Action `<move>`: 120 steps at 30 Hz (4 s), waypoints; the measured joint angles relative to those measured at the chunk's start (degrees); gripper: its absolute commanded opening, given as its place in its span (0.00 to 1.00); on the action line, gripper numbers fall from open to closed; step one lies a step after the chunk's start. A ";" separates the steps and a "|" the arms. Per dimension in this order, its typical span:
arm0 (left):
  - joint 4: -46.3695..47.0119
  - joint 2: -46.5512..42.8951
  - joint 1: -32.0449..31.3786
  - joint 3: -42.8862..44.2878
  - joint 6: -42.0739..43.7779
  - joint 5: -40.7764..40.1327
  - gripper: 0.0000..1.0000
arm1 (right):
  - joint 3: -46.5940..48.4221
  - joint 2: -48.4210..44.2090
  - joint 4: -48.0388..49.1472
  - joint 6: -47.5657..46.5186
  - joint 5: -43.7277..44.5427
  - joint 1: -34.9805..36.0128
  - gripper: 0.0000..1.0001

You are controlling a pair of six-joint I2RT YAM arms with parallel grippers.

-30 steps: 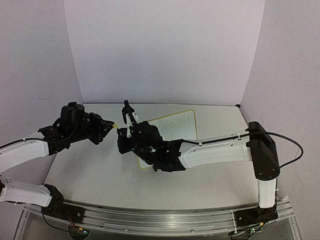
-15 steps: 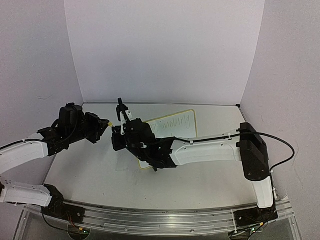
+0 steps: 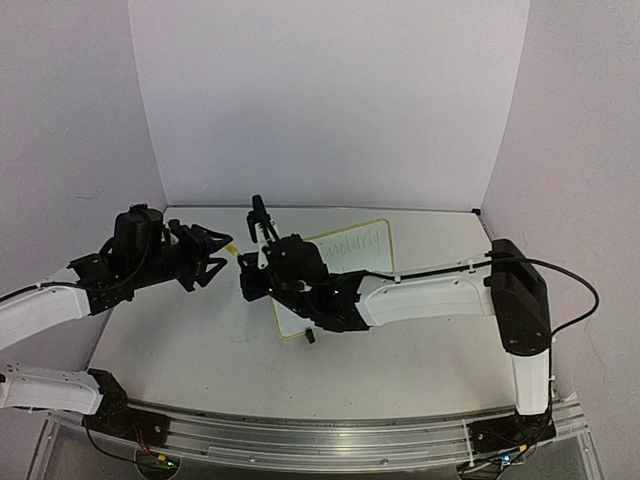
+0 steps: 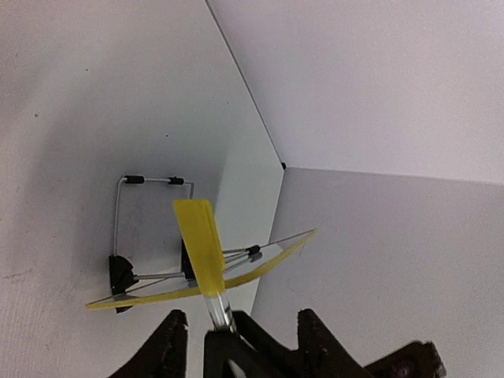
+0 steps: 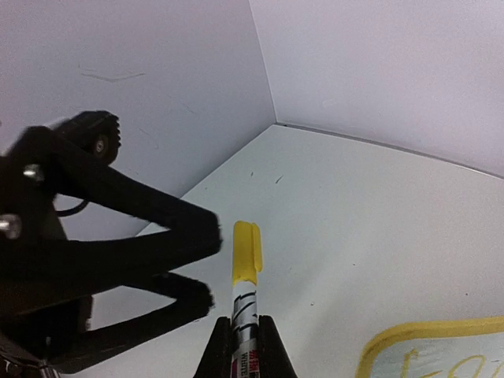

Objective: Write a sentence on the whiteboard
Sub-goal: Insert the whiteboard marker without the cap into the pen cap, then pass from the right arm to the left

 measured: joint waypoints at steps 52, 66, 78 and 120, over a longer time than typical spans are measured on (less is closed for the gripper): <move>-2.66 11.90 1.24 25.97 45.70 49.66 0.80 | -27.47 -39.14 0.46 19.96 -67.78 -24.78 0.00; -2.08 16.92 -3.40 26.54 44.48 51.20 0.45 | -25.89 -37.03 0.51 21.31 -71.48 -24.78 0.00; -0.58 17.62 -3.80 26.54 42.58 51.69 0.21 | -25.43 -36.30 0.64 22.05 -73.76 -24.74 0.00; -3.54 16.28 -4.76 26.52 45.54 51.44 0.00 | -21.15 -32.05 0.49 21.31 -78.95 -24.13 0.34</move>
